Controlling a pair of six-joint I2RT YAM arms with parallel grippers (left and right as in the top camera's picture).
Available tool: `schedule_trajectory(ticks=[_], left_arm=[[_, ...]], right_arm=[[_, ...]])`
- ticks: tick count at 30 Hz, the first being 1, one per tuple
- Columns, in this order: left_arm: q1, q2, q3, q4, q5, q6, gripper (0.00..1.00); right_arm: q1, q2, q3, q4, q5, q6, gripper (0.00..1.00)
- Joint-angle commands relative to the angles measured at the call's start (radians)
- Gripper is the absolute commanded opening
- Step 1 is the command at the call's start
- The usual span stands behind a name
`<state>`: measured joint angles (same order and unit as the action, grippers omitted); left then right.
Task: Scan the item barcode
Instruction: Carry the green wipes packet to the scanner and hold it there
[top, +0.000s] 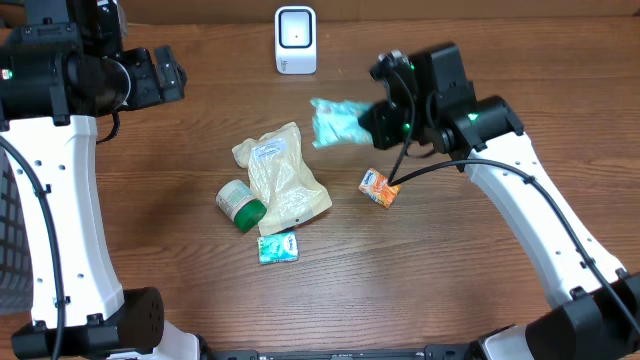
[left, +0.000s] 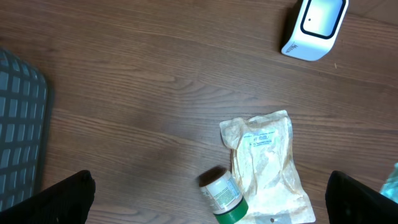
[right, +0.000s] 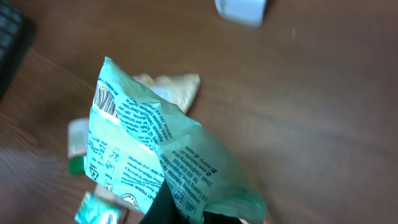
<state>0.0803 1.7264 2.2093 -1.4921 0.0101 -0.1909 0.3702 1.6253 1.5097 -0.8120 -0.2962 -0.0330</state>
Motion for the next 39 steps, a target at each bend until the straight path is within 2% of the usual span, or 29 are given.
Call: schedule_trajectory(ticks=[1,6,11,15,19,22,25,29,35,39], left_arm=[[-0.002,0.003,0.009,0.004,-0.01,-0.011,1.0],[-0.002,0.003,0.009,0.004,-0.01,-0.011,1.0],[-0.002,0.003,0.009,0.004,-0.01,-0.011,0.99],[-0.002,0.003,0.009,0.004,-0.01,-0.011,1.0],[-0.002,0.003,0.009,0.004,-0.01,-0.011,1.0],[-0.002,0.003,0.009,0.004,-0.01,-0.011,1.0],[-0.002,0.003,0.009,0.004,-0.01,-0.011,1.0],[-0.002,0.003,0.009,0.004,-0.01,-0.011,1.0],[-0.002,0.003,0.009,0.004,-0.01,-0.011,1.0],[-0.002,0.003,0.009,0.004,-0.01,-0.011,1.0]], right_arm=[[0.019,-0.02,0.124,0.013,0.045,-0.07,0.04],[0.023,-0.02,0.162,0.076,0.045,-0.111,0.04],[0.023,-0.02,0.162,0.103,0.051,-0.085,0.04],[0.023,-0.019,0.167,0.135,0.158,-0.019,0.04],[0.024,0.016,0.239,0.137,0.263,-0.02,0.04],[0.049,0.096,0.35,0.179,0.437,-0.083,0.04],[0.108,0.187,0.364,0.421,0.691,-0.232,0.04],[0.169,0.314,0.364,0.675,0.858,-0.496,0.04],[0.205,0.571,0.364,1.08,0.905,-1.128,0.04],[0.199,0.726,0.364,1.372,0.88,-1.339,0.04]])
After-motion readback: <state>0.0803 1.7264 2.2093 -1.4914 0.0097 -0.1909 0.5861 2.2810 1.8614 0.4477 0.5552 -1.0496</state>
